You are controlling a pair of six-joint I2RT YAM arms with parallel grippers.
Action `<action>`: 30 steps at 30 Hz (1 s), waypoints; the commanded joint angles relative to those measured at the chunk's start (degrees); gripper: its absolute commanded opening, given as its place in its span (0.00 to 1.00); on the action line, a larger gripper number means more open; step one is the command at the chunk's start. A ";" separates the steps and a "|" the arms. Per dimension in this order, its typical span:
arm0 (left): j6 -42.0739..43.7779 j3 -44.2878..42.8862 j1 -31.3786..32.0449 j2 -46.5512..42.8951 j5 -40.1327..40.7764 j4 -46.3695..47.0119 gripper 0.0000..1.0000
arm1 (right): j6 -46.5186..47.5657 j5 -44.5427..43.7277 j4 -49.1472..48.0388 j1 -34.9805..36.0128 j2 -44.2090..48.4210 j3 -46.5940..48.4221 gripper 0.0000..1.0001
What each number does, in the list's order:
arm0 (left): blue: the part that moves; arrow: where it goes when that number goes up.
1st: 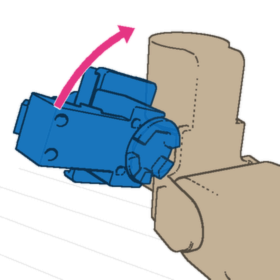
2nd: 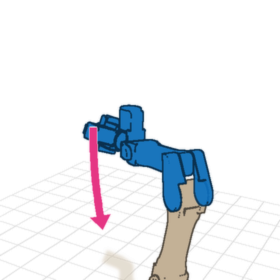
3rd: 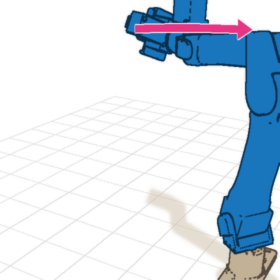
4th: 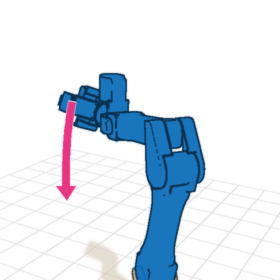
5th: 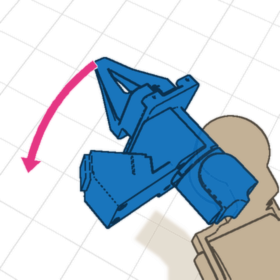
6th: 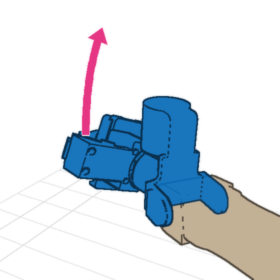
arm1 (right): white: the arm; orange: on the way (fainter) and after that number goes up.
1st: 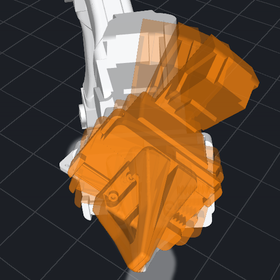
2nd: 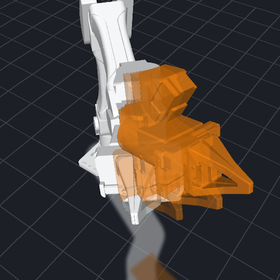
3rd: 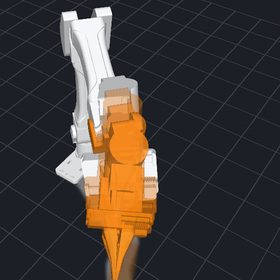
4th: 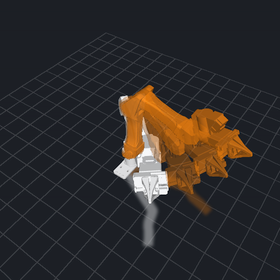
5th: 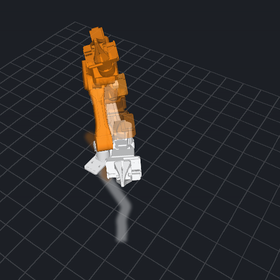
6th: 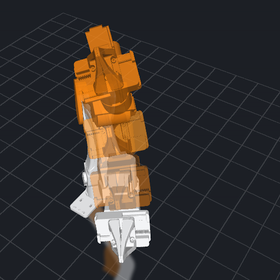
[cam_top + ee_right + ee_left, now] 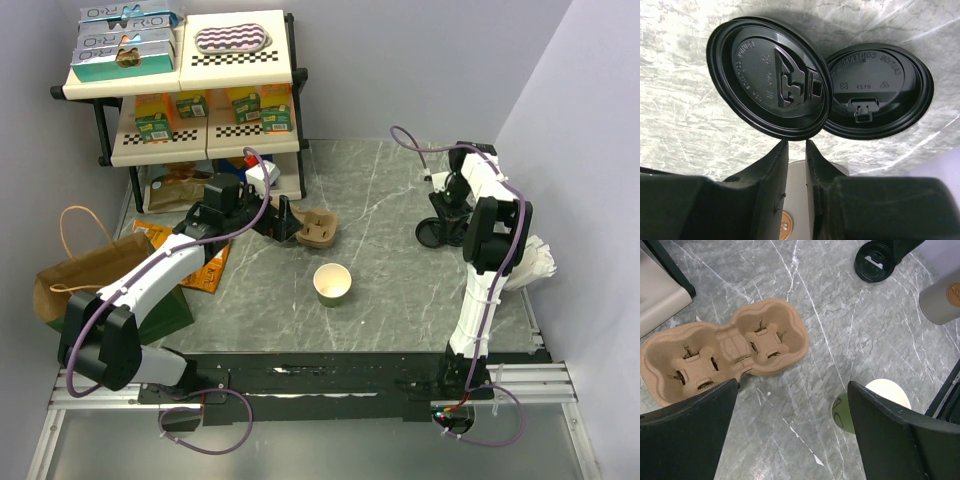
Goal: Pack the takeout coffee
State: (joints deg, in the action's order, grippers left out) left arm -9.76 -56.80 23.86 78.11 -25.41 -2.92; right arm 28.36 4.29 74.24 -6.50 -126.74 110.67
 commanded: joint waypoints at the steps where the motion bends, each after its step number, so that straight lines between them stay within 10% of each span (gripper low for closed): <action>1: -0.52 -0.60 0.05 -0.59 0.27 1.95 0.97 | -0.76 -0.16 1.44 0.61 -0.79 2.62 0.24; 11: -0.79 -0.86 0.05 0.12 0.27 2.22 0.97 | -0.41 -1.57 1.61 1.32 -0.70 2.53 0.01; 25: -0.17 -1.04 0.05 0.38 0.36 2.39 0.97 | 0.81 2.03 1.61 3.68 9.40 1.39 0.00; 30: 0.53 -1.48 0.05 0.12 0.53 1.60 0.97 | 15.56 -4.18 -9.67 12.20 18.00 -12.55 0.37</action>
State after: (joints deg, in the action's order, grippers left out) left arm -9.91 -56.80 23.86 78.37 -25.15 -2.83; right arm 31.66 4.82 71.99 -1.54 -117.32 107.83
